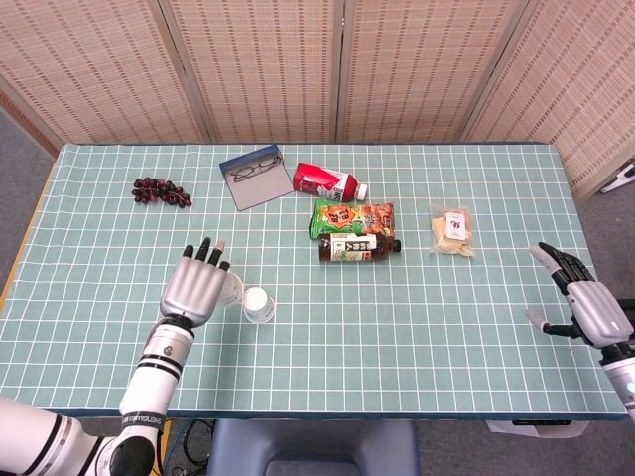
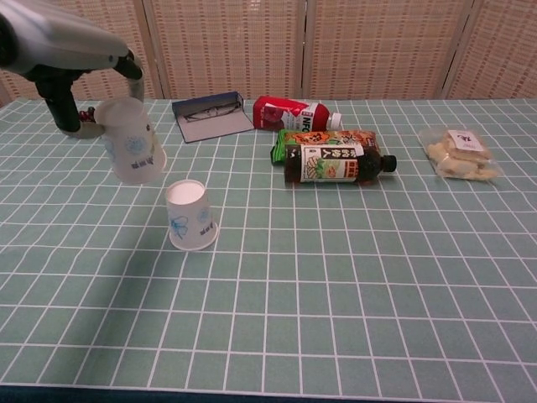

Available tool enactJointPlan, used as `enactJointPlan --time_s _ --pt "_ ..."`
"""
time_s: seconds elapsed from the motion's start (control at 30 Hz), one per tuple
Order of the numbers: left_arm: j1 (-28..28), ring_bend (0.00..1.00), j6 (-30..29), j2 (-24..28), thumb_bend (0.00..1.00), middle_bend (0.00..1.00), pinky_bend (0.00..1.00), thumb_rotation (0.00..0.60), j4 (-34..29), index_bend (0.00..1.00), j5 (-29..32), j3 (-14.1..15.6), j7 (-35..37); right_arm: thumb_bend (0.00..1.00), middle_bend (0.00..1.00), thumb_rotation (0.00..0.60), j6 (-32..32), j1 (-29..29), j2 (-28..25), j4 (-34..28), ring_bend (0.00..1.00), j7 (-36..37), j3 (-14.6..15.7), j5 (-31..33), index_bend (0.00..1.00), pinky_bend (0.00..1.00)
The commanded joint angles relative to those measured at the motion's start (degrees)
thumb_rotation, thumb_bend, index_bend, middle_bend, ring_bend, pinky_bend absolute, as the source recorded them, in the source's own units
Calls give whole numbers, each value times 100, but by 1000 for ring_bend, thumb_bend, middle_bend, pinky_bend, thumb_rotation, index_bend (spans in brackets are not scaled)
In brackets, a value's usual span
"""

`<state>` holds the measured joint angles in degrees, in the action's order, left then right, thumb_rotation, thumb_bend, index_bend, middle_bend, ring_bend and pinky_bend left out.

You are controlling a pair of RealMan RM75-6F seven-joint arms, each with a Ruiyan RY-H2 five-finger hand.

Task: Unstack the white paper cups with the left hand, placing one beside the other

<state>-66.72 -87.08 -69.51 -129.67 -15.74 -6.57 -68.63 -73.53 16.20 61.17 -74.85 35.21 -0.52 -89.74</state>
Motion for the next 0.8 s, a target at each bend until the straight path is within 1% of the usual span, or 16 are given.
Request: enactJointPlan --time_s 0.03,0.33,0.57,0.67,0.8 --pt "224 54 113 169 406 68 170 600 -5 384 -245 164 254 251 0 600 19 2 4 -20 0 -36 -5 11 0 0" --pt "689 54 455 391 406 68 170 600 216 384 -837 453 853 251 0 600 -1 -7 18 -69 0 -168 -3 -10 0 0" --pt "1023 54 895 528 406 68 170 600 556 381 -1217 607 1401 251 0 600 8 -13 28 -106 0 -274 -16 18 0 0" --pt "1241 54 1145 613 406 68 170 600 767 381 -1423 699 1769 252 0 600 76 6 54 -111 0 -351 -23 55 0 0" --pt "1418 54 1398 659 406 68 170 600 978 380 -1625 751 2086 252 0 600 137 25 76 -132 0 -421 -29 83 0 0"
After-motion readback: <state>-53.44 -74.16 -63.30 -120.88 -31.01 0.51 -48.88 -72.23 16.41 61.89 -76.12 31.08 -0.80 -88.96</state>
